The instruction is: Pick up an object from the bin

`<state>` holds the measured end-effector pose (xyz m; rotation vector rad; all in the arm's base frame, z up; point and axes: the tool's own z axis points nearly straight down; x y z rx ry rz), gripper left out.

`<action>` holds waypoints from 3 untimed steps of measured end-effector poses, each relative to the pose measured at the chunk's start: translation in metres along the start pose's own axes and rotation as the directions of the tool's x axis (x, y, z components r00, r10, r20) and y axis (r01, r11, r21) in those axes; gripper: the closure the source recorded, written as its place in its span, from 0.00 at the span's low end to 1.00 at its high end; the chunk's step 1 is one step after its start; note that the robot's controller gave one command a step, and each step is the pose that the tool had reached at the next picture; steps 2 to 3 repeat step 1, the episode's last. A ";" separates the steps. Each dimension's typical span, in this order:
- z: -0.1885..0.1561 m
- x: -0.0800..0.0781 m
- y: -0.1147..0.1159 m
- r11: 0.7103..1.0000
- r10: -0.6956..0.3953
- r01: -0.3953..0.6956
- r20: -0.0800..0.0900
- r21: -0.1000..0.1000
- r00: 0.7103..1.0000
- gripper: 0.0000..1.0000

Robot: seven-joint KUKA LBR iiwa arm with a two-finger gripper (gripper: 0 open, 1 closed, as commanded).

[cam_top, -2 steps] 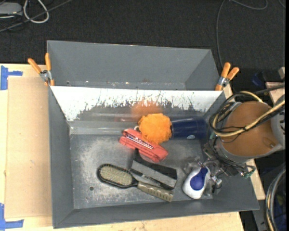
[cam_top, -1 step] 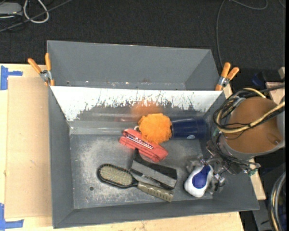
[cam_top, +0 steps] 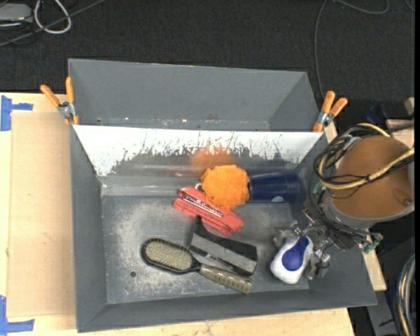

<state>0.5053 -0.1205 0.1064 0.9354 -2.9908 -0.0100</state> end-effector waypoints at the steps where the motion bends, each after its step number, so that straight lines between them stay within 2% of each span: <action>1: -0.036 0.001 0.003 1.000 0.001 -0.001 -0.006 -0.009 1.000 1.00; 3: -0.036 0.001 0.003 1.000 0.001 -0.001 -0.006 -0.009 1.000 1.00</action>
Offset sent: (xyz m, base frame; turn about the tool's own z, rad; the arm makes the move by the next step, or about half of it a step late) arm -0.0030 0.0015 0.0298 0.0007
